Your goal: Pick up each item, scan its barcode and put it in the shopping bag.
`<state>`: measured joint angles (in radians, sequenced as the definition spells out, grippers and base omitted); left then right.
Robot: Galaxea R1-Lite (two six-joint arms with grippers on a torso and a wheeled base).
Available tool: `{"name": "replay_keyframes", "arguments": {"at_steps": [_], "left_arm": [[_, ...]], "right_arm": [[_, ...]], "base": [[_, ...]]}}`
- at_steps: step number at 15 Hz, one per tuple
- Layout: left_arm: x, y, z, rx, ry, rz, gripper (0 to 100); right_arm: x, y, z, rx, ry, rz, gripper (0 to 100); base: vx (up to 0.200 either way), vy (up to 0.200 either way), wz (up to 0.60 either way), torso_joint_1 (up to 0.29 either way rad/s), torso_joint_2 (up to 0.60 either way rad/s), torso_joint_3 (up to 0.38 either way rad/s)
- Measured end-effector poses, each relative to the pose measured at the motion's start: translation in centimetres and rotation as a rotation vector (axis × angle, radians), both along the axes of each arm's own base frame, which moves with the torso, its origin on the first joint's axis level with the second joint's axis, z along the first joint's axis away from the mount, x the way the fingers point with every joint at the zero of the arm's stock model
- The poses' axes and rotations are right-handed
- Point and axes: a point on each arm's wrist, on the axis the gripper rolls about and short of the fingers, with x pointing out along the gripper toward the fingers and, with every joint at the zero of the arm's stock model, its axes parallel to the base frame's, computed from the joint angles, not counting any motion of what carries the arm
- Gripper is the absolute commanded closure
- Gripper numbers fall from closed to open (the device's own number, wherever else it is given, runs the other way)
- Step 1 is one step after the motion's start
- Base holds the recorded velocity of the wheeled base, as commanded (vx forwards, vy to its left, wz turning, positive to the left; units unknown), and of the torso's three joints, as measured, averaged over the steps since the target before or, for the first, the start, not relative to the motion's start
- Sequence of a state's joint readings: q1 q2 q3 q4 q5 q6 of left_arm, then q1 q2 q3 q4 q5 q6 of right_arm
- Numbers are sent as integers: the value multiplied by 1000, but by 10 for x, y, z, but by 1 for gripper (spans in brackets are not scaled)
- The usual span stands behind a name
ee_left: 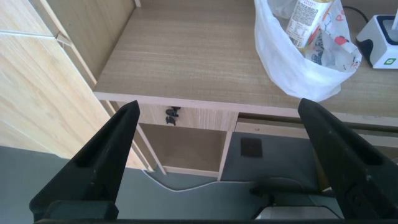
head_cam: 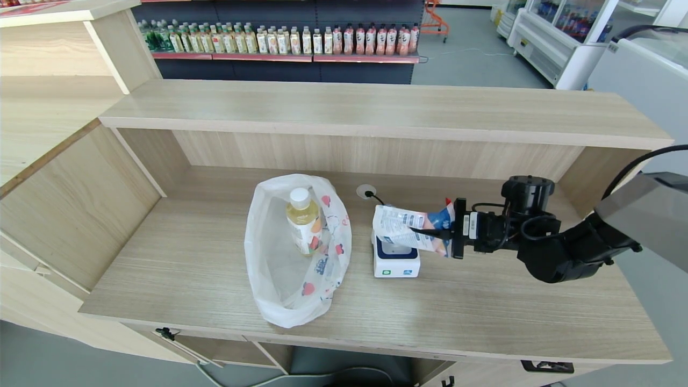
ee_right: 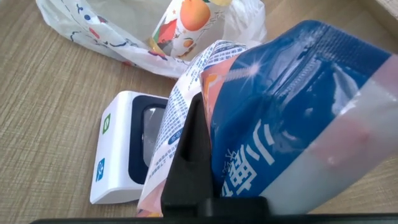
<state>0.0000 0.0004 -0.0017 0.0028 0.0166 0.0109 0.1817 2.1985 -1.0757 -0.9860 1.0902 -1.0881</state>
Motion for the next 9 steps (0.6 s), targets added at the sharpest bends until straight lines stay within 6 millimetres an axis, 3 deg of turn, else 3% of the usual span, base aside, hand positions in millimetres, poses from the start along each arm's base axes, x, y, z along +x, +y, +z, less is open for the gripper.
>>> {"name": "replay_keyframes", "arguments": {"at_steps": [3,5,7,9], "left_arm": [[0,0,0,0,0,0,0],[0,0,0,0,0,0,0],[0,0,0,0,0,0,0],[0,0,0,0,0,0,0]], "right_arm": [[-19,-5,56,113,135,-102,100],[-48,-9,99,295,324,-381,100],[-83,-8,120,530,618,-676,100],[-116,-5,126,672,911,-796,100]], "base": [[0,0,0,0,0,0],[0,0,0,0,0,0],[0,0,0,0,0,0],[0,0,0,0,0,0]]}}
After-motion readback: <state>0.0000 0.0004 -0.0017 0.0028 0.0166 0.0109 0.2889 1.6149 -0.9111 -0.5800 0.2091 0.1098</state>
